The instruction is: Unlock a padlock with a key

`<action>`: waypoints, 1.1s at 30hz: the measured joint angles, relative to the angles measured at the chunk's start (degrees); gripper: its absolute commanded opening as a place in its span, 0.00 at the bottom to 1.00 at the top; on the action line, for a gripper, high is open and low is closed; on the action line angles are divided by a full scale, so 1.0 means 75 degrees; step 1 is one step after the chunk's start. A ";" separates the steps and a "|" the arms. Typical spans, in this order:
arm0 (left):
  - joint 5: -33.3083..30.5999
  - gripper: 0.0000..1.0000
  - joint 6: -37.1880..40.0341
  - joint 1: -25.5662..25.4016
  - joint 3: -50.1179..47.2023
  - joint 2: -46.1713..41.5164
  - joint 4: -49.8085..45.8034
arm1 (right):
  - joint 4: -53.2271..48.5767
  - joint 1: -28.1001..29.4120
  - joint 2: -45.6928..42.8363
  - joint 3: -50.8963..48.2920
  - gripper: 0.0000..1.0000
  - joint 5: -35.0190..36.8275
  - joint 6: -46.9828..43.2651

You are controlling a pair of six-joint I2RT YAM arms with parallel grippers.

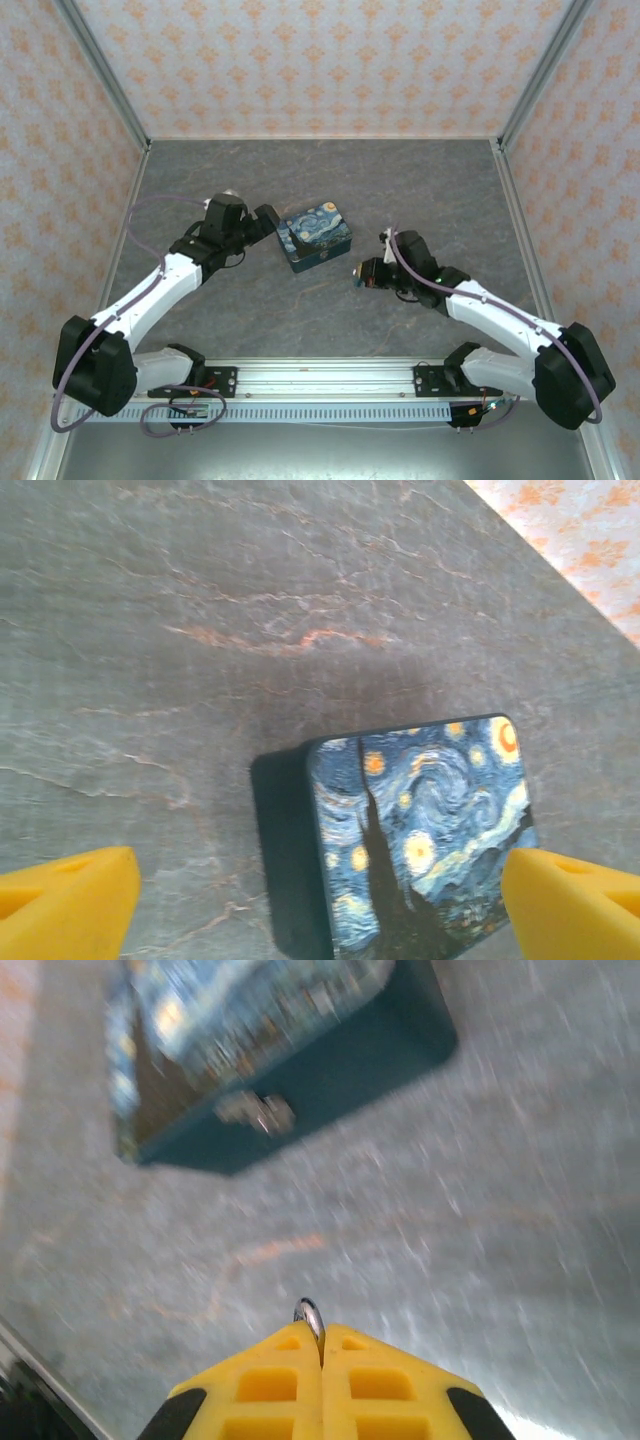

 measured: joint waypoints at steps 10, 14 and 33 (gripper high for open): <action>-0.0469 0.94 0.0443 0.0000 0.0003 -0.0047 -0.0699 | -0.0399 0.0000 0.1416 0.0000 0.25 -0.0315 -0.0061; -0.0659 0.94 0.0600 0.0000 0.0134 -0.0085 -0.1014 | -0.0411 -0.0070 0.1381 0.0111 0.40 -0.0108 -0.0204; -0.3984 0.98 0.2734 0.0137 -0.0863 -0.2294 0.0321 | -0.0286 -0.2757 -0.2943 0.0318 0.99 0.3719 -0.2317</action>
